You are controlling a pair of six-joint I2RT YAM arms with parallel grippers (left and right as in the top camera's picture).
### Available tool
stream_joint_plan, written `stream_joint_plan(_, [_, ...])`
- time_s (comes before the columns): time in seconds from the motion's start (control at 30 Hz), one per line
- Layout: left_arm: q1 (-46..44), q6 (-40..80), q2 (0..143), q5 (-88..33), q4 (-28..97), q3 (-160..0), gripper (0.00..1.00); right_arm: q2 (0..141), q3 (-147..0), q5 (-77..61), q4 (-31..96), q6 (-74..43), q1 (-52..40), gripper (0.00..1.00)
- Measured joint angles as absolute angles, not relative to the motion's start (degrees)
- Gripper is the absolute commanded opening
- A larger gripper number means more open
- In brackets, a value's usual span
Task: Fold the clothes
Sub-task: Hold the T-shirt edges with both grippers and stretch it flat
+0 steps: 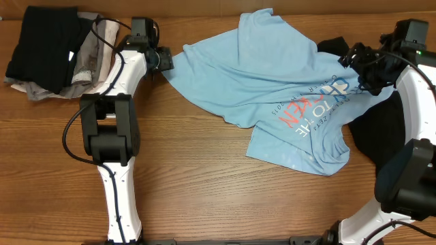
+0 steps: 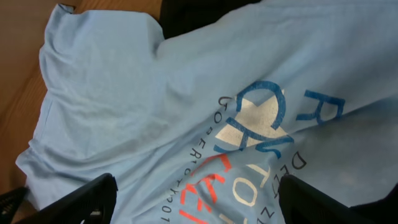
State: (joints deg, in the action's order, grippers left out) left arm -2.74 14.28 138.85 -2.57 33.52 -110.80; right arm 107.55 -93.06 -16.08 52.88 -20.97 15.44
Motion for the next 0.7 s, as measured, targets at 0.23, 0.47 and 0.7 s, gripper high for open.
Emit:
stream_joint_plan(0.23, [-3.16, 9.32, 139.22, -1.37, 33.26, -110.96, 0.31, 107.55, -93.06, -15.99, 57.12, -20.56, 14.04, 0.83])
stream_joint_plan(0.47, [-4.43, 2.28, 139.33, 3.36, 33.52, -111.18, 0.51, 107.55, -93.06, -14.44, 60.36, -19.86, 12.03, 0.83])
stream_joint_plan(0.7, [-6.72, -2.13, 139.33, 4.91, 36.62, -111.92, 0.04, 107.55, -93.06, -13.65, 62.35, -19.55, 10.68, 0.81])
